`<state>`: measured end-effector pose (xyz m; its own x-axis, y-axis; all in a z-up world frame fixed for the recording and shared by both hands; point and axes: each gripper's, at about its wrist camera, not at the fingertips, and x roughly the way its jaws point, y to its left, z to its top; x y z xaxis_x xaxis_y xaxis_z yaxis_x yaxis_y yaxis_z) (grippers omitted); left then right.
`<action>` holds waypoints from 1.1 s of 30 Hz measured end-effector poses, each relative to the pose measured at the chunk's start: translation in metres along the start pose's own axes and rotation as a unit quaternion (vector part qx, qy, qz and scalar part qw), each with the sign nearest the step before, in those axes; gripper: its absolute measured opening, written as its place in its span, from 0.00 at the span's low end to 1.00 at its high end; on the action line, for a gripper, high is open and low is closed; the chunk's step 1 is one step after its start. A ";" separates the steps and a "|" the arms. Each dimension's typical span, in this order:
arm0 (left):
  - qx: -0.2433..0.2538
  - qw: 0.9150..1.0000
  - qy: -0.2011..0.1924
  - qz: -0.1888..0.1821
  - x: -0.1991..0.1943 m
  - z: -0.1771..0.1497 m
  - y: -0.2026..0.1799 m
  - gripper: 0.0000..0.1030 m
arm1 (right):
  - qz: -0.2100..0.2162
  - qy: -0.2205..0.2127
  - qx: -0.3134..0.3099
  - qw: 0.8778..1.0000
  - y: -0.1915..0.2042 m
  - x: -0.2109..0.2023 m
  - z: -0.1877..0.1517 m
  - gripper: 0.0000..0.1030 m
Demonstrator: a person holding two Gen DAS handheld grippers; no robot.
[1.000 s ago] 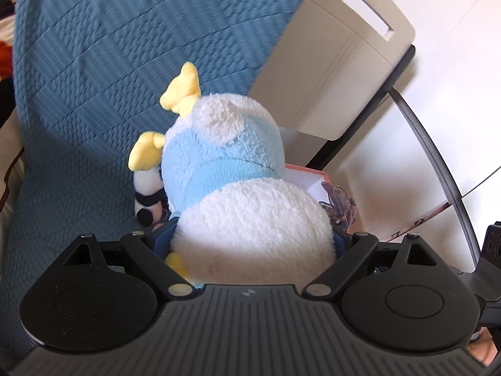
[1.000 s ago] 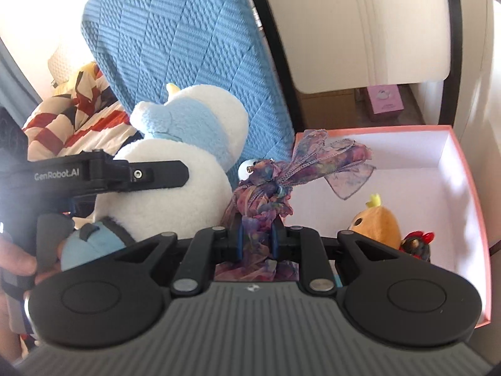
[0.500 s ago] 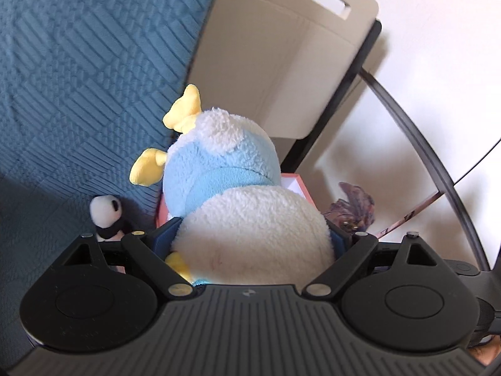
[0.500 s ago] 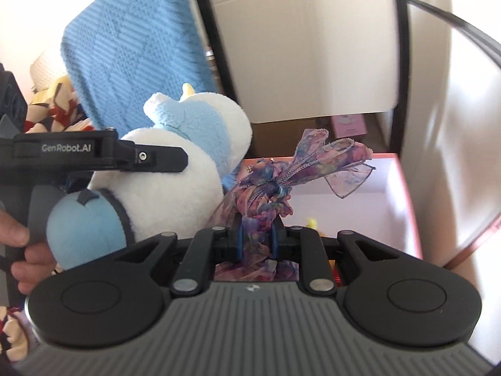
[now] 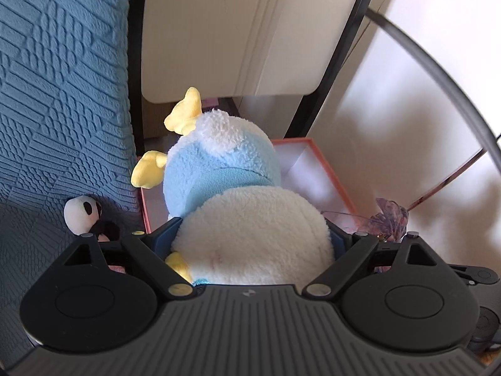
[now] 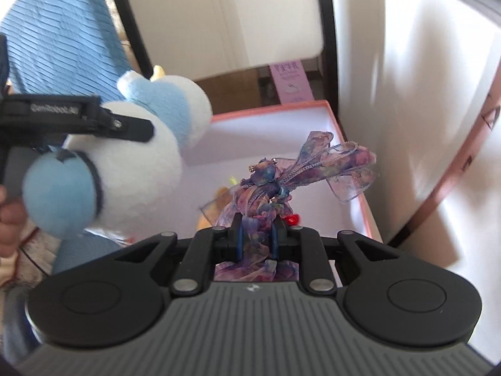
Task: Organize objects
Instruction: 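Lower the penguin into the pink box and open the left tool while the right tool releases the bow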
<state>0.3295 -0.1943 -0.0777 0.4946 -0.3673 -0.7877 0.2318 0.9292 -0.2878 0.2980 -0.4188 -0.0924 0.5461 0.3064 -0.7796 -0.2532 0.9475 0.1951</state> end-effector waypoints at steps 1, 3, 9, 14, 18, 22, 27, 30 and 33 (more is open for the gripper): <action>0.000 1.000 0.004 0.002 0.003 -0.002 0.001 0.90 | 0.001 0.004 0.004 1.000 -0.005 0.004 -0.002 0.20; -0.002 1.000 0.011 0.005 0.008 -0.007 0.003 0.90 | -0.002 0.010 0.012 1.000 -0.010 0.013 -0.005 0.20; -0.007 1.000 0.027 0.009 0.020 -0.015 0.009 0.90 | -0.009 0.027 0.031 0.999 -0.021 0.031 -0.006 0.22; -0.003 1.000 0.005 -0.015 0.006 -0.004 0.004 0.89 | -0.009 0.022 0.032 0.999 -0.023 0.025 -0.007 0.39; -0.004 1.000 0.011 -0.012 -0.006 0.000 -0.001 0.89 | -0.009 0.016 0.038 0.999 -0.020 0.016 -0.001 0.72; -0.008 1.000 0.013 -0.018 -0.016 -0.010 0.002 0.89 | -0.007 0.004 0.043 0.999 -0.015 0.002 0.001 0.73; -0.012 0.999 0.005 -0.034 -0.039 -0.028 0.009 0.89 | 0.001 -0.012 0.043 0.999 -0.003 -0.022 0.002 0.73; -0.019 0.999 -0.010 -0.045 -0.060 -0.035 0.016 0.89 | 0.014 -0.023 0.044 0.999 0.008 -0.040 0.001 0.73; -0.024 0.998 -0.028 -0.050 -0.083 -0.042 0.023 0.89 | 0.021 -0.038 0.032 0.999 0.023 -0.058 -0.005 0.73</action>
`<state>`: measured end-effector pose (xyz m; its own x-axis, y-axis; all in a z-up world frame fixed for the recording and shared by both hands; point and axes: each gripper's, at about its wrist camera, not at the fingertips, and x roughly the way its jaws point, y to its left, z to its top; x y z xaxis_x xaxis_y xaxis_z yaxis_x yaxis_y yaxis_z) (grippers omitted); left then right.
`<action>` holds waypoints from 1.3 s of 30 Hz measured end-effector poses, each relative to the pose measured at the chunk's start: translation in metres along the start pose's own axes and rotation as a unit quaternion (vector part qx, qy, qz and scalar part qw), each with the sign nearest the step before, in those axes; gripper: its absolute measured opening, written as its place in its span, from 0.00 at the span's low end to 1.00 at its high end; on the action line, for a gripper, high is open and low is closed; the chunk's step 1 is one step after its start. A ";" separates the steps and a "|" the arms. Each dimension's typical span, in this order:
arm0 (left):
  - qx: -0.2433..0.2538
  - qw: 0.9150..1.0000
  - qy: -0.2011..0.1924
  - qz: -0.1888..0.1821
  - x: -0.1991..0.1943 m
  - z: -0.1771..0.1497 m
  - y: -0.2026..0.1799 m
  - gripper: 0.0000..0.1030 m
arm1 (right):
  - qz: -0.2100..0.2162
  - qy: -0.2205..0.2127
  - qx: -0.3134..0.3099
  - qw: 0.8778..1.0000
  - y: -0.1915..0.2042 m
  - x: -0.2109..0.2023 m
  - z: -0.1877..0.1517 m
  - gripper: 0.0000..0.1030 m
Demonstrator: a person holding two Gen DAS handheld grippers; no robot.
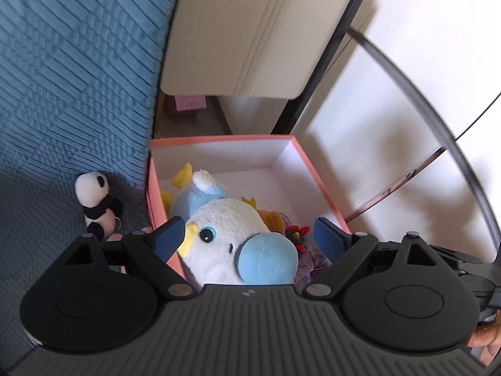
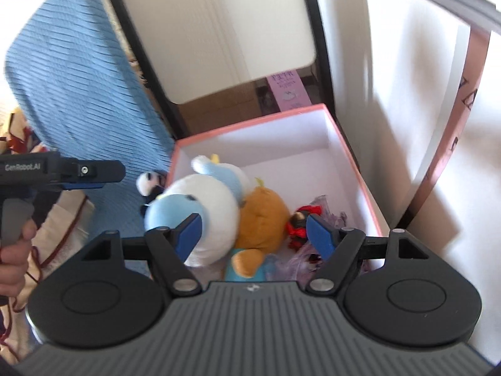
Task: Organize objects
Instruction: 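Lower the penguin into the pink box and open the left tool while the right tool releases the bow, then move the left tool toward the small panda while the right tool approaches the pink plush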
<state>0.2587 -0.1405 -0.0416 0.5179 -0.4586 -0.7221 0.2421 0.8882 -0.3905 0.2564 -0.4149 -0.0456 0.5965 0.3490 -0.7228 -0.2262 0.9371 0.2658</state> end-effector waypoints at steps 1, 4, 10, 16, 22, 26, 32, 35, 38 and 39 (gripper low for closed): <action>-0.001 1.000 -0.006 -0.003 -0.008 -0.002 0.002 0.89 | 0.003 -0.004 -0.003 1.000 0.007 -0.005 -0.001 0.73; -0.001 1.000 -0.027 -0.008 -0.032 -0.010 0.011 0.89 | 0.008 -0.016 -0.010 1.000 0.023 -0.016 -0.008 0.74; -0.003 0.998 -0.066 0.006 -0.068 -0.037 0.030 0.89 | 0.024 -0.031 -0.025 0.999 0.055 -0.028 -0.024 0.75; -0.013 0.995 -0.091 0.023 -0.091 -0.067 0.052 0.89 | 0.033 -0.021 -0.049 0.998 0.084 -0.028 -0.058 0.76; -0.023 0.995 -0.094 0.032 -0.100 -0.094 0.069 0.89 | 0.032 -0.023 -0.065 0.997 0.110 -0.023 -0.090 0.76; -0.040 0.994 -0.096 0.034 -0.101 -0.110 0.078 0.89 | 0.033 -0.021 -0.061 0.997 0.122 -0.015 -0.104 0.76; -0.056 0.993 -0.101 0.039 -0.107 -0.130 0.088 0.89 | 0.048 -0.015 -0.054 0.997 0.136 -0.003 -0.119 0.87; -0.038 0.992 -0.109 0.048 -0.112 -0.134 0.085 0.90 | 0.050 -0.020 -0.070 0.996 0.145 -0.001 -0.125 0.87; -0.038 0.992 -0.111 0.049 -0.115 -0.137 0.083 0.90 | 0.049 -0.020 -0.070 0.996 0.150 0.001 -0.128 0.87; -0.038 0.992 -0.110 0.048 -0.114 -0.139 0.083 0.90 | 0.050 -0.019 -0.067 0.996 0.150 0.002 -0.129 0.87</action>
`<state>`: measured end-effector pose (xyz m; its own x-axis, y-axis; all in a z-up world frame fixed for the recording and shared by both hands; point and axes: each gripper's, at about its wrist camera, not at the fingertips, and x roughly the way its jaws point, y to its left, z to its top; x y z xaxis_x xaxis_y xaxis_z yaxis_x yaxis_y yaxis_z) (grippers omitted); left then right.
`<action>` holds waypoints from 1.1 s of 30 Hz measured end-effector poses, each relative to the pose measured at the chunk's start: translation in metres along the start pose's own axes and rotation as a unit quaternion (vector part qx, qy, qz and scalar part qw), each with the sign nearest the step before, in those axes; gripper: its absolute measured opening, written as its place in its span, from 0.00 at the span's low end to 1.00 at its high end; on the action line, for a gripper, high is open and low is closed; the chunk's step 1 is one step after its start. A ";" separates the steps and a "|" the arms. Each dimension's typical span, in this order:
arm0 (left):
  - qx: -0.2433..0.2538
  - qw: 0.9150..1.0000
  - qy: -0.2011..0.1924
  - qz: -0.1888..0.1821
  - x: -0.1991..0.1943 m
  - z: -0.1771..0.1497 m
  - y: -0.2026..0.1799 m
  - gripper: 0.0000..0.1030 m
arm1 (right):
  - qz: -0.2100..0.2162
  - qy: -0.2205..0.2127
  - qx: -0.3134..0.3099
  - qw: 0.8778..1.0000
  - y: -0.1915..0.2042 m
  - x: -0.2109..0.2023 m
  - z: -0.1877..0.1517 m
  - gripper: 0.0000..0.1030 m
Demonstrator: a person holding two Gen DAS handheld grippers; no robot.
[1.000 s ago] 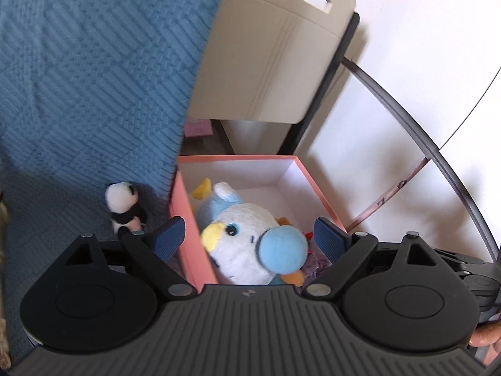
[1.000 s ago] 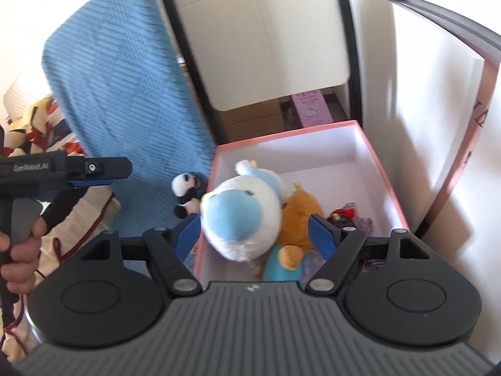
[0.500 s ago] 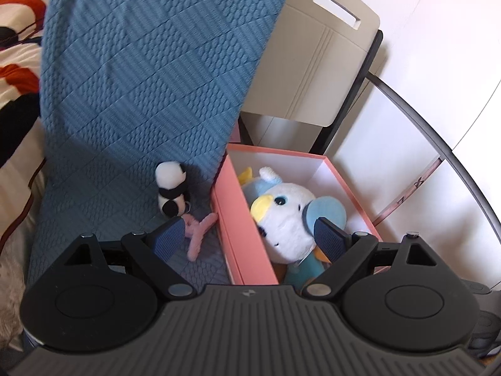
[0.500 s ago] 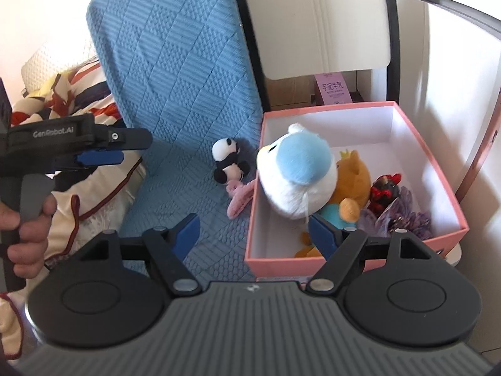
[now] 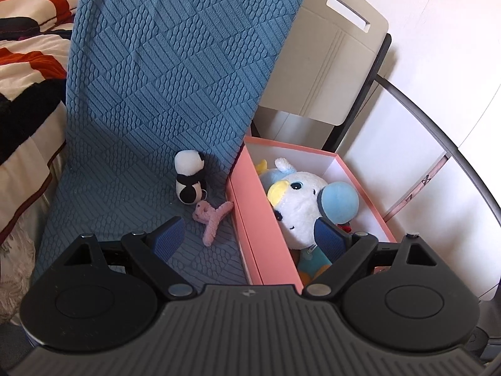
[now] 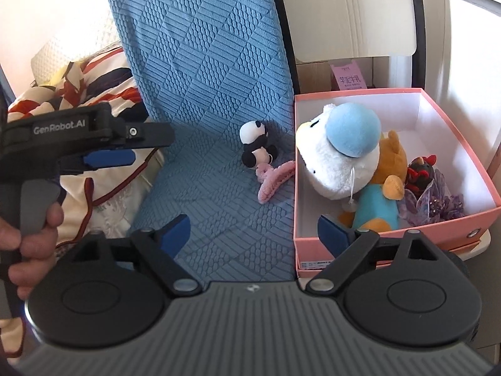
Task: Organize objects
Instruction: 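Move the left tool toward the small panda while the right tool approaches the pink plush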
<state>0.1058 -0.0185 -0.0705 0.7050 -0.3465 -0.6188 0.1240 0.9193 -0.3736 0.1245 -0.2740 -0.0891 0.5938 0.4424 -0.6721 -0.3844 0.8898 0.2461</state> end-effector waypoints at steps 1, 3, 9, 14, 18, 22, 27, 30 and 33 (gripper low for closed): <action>0.001 1.000 0.001 0.000 0.000 -0.001 -0.001 0.90 | -0.001 0.001 0.003 1.000 0.000 0.001 -0.001 0.87; 0.002 1.000 0.002 0.001 0.001 -0.004 -0.002 0.90 | -0.005 0.001 0.003 1.000 0.001 0.003 -0.002 0.87; -0.010 1.000 0.010 -0.007 0.018 -0.006 0.007 0.90 | -0.011 0.011 0.009 1.000 0.006 0.016 -0.004 0.87; -0.020 1.000 0.011 0.001 0.049 -0.001 0.026 0.90 | -0.004 0.004 -0.024 1.000 0.021 0.034 -0.007 0.87; -0.057 0.998 0.025 -0.002 0.081 0.002 0.049 0.90 | -0.001 0.005 -0.031 0.999 0.031 0.057 -0.010 0.87; -0.086 0.996 0.032 0.010 0.106 0.000 0.074 0.90 | -0.012 -0.004 -0.039 0.999 0.039 0.078 -0.009 0.85; -0.060 0.997 0.034 0.040 0.126 0.003 0.090 0.90 | -0.031 -0.008 -0.050 0.998 0.043 0.107 -0.004 0.71; -0.058 0.996 0.039 0.049 0.139 0.004 0.099 0.89 | -0.034 -0.003 -0.056 0.998 0.043 0.126 -0.002 0.65; -0.050 0.996 0.043 0.053 0.147 0.006 0.103 0.89 | -0.038 0.003 -0.062 0.997 0.043 0.141 -0.001 0.51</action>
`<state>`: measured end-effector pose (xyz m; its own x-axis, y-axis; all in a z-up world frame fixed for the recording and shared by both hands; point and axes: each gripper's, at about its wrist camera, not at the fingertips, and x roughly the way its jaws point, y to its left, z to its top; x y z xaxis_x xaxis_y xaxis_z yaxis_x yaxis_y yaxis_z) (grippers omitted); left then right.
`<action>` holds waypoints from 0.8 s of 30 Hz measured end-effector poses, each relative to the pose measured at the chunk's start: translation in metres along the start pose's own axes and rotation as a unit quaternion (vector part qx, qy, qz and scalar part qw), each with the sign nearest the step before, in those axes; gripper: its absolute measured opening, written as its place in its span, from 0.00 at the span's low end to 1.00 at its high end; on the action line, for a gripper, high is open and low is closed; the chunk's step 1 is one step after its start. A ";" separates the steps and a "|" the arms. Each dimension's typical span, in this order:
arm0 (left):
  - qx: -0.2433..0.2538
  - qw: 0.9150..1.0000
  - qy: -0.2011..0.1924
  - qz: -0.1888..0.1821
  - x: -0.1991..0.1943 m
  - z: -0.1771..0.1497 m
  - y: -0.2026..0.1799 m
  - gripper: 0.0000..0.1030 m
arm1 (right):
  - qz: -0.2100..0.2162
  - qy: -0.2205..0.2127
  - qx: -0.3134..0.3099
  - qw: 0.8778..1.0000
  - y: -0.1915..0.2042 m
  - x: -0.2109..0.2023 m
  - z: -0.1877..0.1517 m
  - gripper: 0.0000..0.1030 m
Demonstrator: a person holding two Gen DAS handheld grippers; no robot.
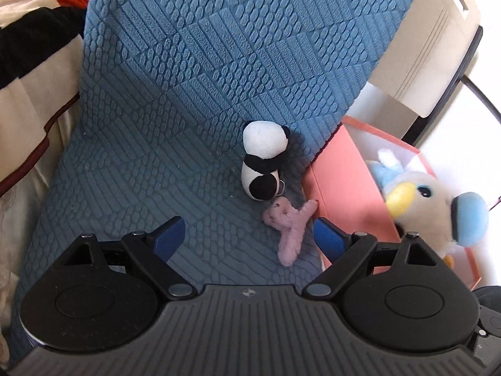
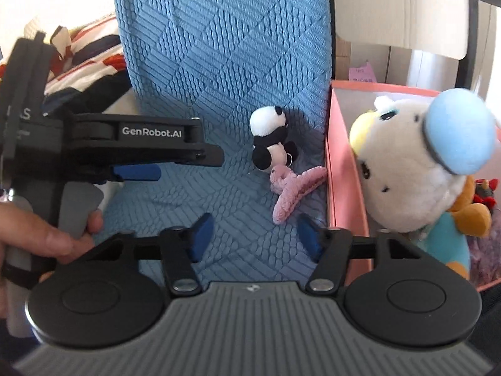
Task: Organize objects
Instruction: 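Move the left tool toward the small panda while the right tool approaches the pink plush, then close the left tool on the small panda while the right tool grips the pink plush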
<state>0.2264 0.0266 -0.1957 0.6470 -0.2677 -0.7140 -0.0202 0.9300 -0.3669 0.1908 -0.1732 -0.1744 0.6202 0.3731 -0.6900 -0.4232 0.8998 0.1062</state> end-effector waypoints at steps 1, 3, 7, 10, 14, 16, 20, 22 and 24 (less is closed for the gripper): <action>0.000 1.000 0.001 -0.002 0.004 0.002 0.001 0.89 | -0.002 -0.001 -0.005 1.000 0.001 0.005 0.000 0.47; -0.001 1.000 0.004 -0.006 0.011 0.005 0.003 0.87 | -0.010 -0.002 -0.018 1.000 0.003 0.014 0.001 0.42; 0.001 1.000 0.011 -0.013 0.027 0.014 0.006 0.75 | -0.017 0.006 -0.028 0.999 0.003 0.038 -0.002 0.33; -0.001 1.000 0.021 -0.022 0.043 0.021 0.010 0.58 | -0.028 0.018 -0.034 0.999 0.003 0.056 -0.005 0.27; -0.021 0.997 0.041 -0.060 0.064 0.030 0.016 0.51 | -0.054 0.027 -0.058 0.996 0.005 0.079 -0.012 0.26; -0.018 0.996 0.050 -0.075 0.074 0.034 0.014 0.49 | -0.073 0.015 -0.078 0.994 0.008 0.087 -0.014 0.25; -0.026 0.994 0.064 -0.085 0.096 0.040 0.016 0.48 | -0.107 0.000 -0.094 0.990 0.009 0.100 -0.017 0.25; -0.032 0.993 0.071 -0.086 0.106 0.041 0.018 0.46 | -0.109 0.004 -0.094 0.990 0.008 0.105 -0.017 0.24; -0.034 0.993 0.077 -0.085 0.115 0.043 0.019 0.45 | -0.110 0.004 -0.092 0.990 0.007 0.107 -0.016 0.23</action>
<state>0.3333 0.0238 -0.2594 0.5211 -0.4598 -0.7191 0.0242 0.8501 -0.5260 0.2434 -0.1302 -0.2590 0.7055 0.1701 -0.6880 -0.3922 0.9023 -0.1791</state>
